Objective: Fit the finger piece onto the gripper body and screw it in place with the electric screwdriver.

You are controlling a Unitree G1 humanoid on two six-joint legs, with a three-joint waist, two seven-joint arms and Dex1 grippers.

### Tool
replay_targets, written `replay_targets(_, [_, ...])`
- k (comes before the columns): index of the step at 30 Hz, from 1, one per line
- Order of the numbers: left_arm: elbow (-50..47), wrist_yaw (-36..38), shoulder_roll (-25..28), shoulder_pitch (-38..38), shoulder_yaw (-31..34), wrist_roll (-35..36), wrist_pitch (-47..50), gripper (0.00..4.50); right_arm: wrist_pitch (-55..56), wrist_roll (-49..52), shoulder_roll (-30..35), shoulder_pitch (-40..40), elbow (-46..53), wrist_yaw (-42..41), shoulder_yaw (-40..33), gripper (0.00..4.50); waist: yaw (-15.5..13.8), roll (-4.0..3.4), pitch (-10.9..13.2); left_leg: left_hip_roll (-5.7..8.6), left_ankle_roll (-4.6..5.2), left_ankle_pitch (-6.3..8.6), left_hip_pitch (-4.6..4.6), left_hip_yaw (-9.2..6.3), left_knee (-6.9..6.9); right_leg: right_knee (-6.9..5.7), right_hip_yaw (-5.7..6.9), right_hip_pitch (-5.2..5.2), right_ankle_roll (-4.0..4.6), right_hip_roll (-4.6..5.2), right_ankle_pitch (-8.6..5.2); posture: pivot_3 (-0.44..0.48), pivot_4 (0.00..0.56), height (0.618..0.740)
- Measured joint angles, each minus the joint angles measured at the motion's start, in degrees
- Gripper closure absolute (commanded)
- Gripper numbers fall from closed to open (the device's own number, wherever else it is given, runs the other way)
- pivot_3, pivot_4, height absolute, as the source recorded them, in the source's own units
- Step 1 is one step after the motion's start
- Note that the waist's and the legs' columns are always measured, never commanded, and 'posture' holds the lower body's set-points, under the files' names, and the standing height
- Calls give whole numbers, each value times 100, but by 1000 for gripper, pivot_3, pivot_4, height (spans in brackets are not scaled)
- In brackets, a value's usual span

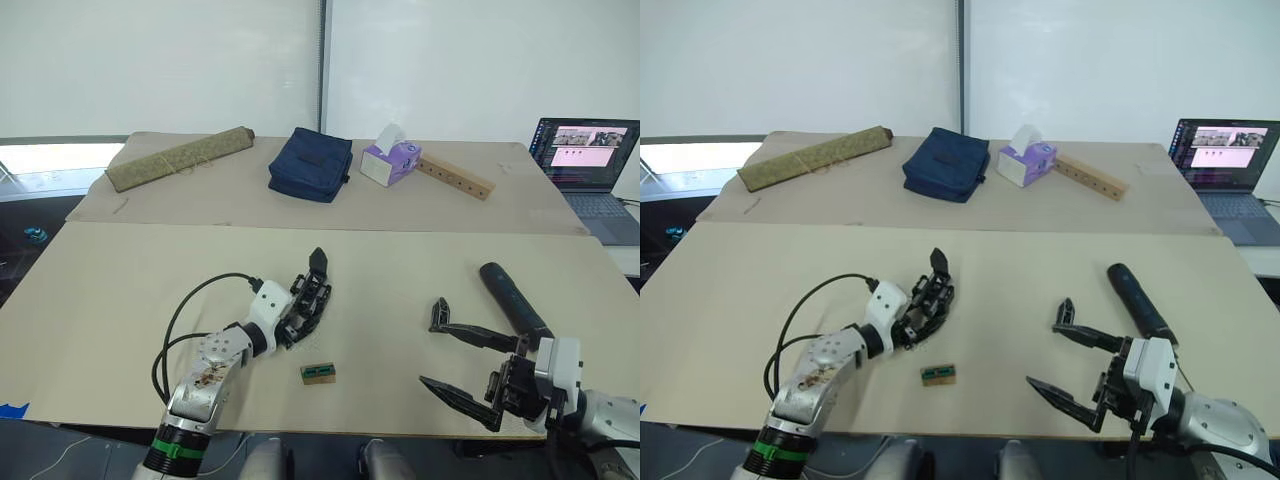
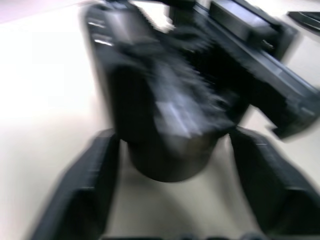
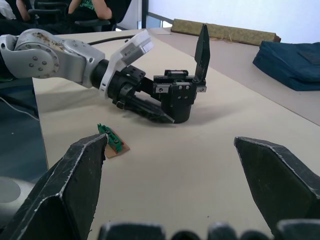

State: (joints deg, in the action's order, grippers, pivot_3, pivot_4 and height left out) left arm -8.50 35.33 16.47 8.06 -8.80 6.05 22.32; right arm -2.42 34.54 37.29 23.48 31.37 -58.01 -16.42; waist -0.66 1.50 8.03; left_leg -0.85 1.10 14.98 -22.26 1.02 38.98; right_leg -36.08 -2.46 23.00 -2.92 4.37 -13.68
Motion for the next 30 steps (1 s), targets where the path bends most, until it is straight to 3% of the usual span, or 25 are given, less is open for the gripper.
replay_targets(6, [476, 641, 584, 272, 169, 298, -311, 19, 0, -8, 0, -27, -54, -45, -15, 0, 13, -2, -1, -2, 0, 0, 6, 1, -2, -4, 1, 0, 5, -4, -2, 0, 150, 740])
replay_targets(13, [2246, 2454, 1325, 1259, 187, 485, -1686, 19, 5, -52, -62, -18, -57, -35, -11, 0, -16, -2, -1, 4, 0, 0, 3, 7, -1, 1, 5, -2, 5, 0, -3, 0, 150, 740])
replay_targets(19, [3673, 3633, 1018, 2143, -93, 492, -2790, 19, 8, -71, -97, 26, -43, -20, -8, 0, -4, -1, -1, 6, 0, 0, -3, 36, 2, 5, 2, -2, 2, 0, -1, 0, 150, 740])
replay_targets(26, [5059, 3816, 610, 2898, -227, 172, -3476, 19, 8, -72, -103, 204, 40, 64, -53, 0, 14, 1, 0, 3, 1, 0, -4, 39, 1, 0, 3, 0, 2, -8, -1, 0, 150, 740])
replay_targets(30, [5432, 3887, 602, 2992, -191, 107, -3717, 1807, 9, -72, -104, 306, 111, 107, -144, 0, 35, 1, 0, 2, 1, 0, -3, 35, 1, -1, 1, 1, 1, -7, -1, 0, 150, 740])
